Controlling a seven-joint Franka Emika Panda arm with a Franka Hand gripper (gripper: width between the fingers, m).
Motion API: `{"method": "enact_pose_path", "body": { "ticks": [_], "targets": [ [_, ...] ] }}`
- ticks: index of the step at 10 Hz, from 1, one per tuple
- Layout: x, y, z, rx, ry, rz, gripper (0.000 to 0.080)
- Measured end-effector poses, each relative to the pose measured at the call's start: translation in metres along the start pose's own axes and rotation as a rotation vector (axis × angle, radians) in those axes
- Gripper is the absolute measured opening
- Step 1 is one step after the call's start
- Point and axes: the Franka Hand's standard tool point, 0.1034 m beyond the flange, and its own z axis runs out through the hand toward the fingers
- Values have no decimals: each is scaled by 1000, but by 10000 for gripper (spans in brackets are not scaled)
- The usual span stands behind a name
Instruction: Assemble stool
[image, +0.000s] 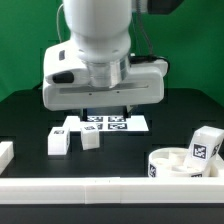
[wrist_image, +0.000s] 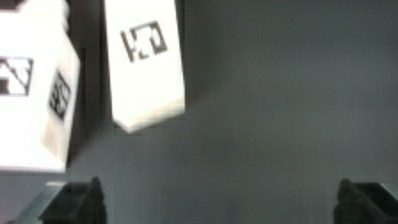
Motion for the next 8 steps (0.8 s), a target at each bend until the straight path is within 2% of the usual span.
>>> {"method": "enact_pose_path", "body": {
  "ticks": [2,3,5,6,7,8],
  "targets": [
    [-3,0,4,16,-127,-18,650],
    [1,-1,6,17,-164,-20,650],
    [3,-1,6,17,-155,-21,650],
    [4,3,7,-9,-154,-38,650],
    [5,9,8,-75,-136,-65,650],
    [5,11,10,-121,-98,-112,650]
  ]
}}
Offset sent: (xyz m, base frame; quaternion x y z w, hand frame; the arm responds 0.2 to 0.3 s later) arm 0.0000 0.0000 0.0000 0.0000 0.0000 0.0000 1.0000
